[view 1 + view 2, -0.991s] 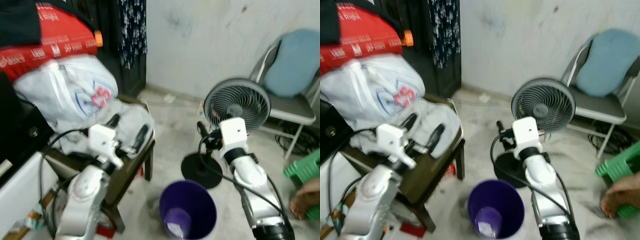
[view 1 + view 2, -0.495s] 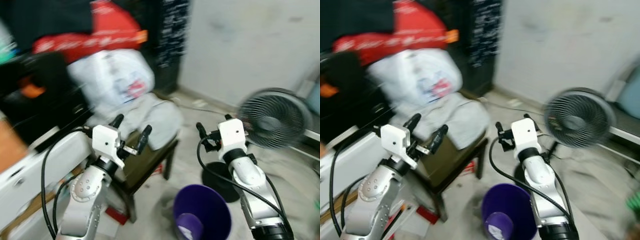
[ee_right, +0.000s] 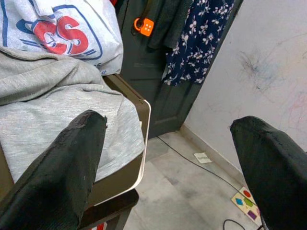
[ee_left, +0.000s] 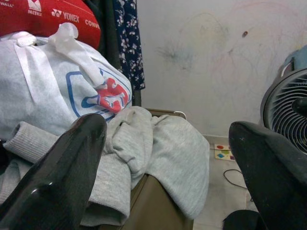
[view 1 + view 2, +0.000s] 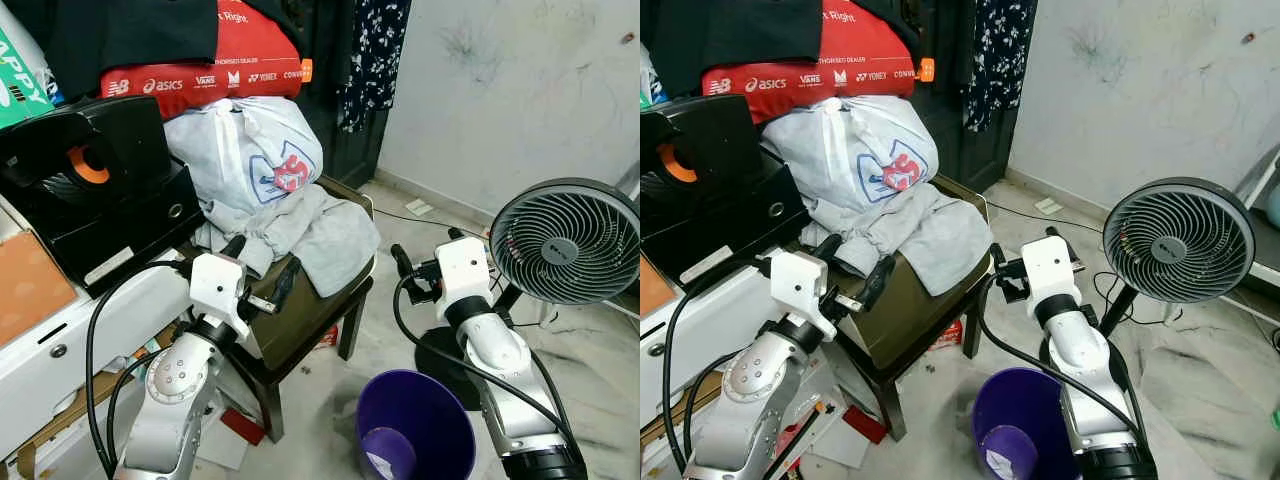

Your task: Clean up the room

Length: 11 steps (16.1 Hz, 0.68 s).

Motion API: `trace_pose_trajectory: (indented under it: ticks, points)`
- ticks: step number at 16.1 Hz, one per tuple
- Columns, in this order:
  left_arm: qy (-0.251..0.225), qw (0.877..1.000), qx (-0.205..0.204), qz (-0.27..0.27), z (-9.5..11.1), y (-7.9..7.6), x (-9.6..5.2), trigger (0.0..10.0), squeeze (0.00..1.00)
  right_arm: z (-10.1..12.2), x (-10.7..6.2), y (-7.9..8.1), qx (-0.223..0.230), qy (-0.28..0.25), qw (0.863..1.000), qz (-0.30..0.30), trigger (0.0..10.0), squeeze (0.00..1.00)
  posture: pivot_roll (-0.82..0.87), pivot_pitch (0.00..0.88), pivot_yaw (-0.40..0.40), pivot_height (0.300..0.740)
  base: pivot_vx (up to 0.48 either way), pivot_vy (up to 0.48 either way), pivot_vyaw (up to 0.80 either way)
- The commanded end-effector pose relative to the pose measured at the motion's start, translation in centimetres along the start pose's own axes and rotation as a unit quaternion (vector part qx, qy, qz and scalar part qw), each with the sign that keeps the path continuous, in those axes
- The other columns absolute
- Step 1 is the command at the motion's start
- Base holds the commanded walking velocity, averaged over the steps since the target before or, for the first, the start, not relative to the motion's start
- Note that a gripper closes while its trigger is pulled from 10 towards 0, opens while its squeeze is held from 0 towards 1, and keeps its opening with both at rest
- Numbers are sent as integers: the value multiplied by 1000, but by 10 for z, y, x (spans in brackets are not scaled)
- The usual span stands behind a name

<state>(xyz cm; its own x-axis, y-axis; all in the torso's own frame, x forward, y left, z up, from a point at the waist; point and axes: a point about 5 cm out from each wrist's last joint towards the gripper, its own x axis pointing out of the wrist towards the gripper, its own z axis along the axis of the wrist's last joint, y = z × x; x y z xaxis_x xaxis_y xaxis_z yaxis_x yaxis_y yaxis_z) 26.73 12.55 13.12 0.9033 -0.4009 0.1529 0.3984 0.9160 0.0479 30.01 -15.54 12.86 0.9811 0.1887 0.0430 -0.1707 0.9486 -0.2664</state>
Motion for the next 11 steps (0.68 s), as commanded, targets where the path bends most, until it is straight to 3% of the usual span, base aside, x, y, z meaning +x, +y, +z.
trace_pose_trajectory:
  ticks: [1,4,11]
  points:
    - [4,1000,-1,1,0,0,2,10000,0,0,2,-2,4,0,1000,-3,10000,0,-44,0,-49,740,0,0,0]
    - [1,1000,-7,-1,0,0,2,10000,0,0,2,-3,5,1,1000,-3,10000,0,-45,0,-48,740,0,97,0]
    - [-1,1000,-9,-6,2,-1,3,10000,0,0,2,-3,7,2,1000,-6,10000,0,-47,0,-44,740,0,404,0]
